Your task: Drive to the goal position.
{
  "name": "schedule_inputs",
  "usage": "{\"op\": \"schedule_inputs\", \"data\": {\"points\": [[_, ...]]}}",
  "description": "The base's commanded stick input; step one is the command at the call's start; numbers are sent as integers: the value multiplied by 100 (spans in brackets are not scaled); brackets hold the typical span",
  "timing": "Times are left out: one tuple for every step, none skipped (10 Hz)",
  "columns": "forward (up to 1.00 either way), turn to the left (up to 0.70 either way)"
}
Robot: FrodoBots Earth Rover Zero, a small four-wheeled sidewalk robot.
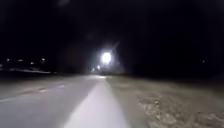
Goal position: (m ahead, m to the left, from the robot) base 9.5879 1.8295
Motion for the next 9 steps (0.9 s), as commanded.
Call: {"op": "schedule_inputs", "data": {"points": [[100, 9], [100, 13], [100, 17], [100, 22], [100, 26], [100, 30], [100, 35], [100, 39], [100, 23]]}}
